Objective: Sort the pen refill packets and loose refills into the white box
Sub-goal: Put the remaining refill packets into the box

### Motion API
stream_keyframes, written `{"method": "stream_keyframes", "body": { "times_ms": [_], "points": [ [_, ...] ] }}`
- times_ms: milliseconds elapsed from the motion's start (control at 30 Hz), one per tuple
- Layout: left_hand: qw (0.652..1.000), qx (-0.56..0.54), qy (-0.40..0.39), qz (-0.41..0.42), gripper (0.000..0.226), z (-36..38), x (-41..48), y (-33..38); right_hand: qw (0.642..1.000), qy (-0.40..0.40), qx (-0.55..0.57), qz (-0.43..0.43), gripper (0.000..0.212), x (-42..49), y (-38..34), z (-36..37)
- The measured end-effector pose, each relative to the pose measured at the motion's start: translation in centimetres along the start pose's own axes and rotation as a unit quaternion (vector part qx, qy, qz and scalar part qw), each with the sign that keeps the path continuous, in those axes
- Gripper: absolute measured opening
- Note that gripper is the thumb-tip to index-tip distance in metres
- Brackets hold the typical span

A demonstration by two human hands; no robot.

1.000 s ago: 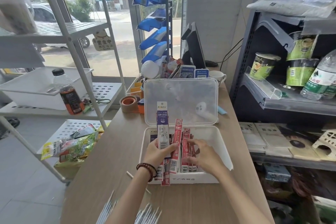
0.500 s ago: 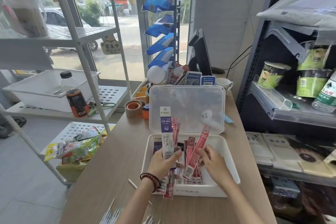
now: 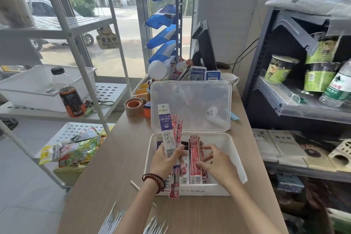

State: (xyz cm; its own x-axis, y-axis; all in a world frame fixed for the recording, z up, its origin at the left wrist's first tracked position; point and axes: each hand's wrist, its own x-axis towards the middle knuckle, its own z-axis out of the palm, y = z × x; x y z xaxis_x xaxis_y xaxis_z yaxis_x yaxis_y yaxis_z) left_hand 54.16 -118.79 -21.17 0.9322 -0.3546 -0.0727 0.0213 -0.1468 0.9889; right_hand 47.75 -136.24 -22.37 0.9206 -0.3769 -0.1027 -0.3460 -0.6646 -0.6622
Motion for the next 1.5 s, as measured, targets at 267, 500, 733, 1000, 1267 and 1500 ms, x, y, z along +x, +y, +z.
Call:
{"method": "stream_keyframes", "body": {
  "times_ms": [267,500,733,1000,1267,1500],
  "points": [
    [0.999,-0.014,-0.001,-0.032,0.025,-0.1,0.1,-0.3,1.000,0.013,0.024,0.011,0.052,0.0,-0.4,-0.1],
    [0.997,-0.012,-0.006,-0.074,0.028,0.0,-0.1,0.1,0.996,0.035,0.058,-0.062,0.050,-1.1,-1.3,-0.6],
    [0.998,0.031,-0.029,-0.037,0.037,0.3,-0.2,0.3,0.993,0.015,0.076,-0.085,0.058,-1.1,-1.0,-0.6],
    [0.996,0.040,-0.061,-0.042,0.026,0.3,-0.2,0.1,0.988,0.004,0.136,-0.077,0.041,-1.2,-1.0,-0.7],
    [0.998,-0.035,0.023,-0.046,0.020,0.3,-0.5,0.8,0.984,0.061,0.166,-0.037,0.014,-0.8,-0.8,-0.7],
    [0.998,-0.028,0.029,-0.038,0.017,0.3,-1.1,1.4,0.992,0.037,0.111,-0.041,0.026,-0.7,-0.6,-0.5]
  ]
}}
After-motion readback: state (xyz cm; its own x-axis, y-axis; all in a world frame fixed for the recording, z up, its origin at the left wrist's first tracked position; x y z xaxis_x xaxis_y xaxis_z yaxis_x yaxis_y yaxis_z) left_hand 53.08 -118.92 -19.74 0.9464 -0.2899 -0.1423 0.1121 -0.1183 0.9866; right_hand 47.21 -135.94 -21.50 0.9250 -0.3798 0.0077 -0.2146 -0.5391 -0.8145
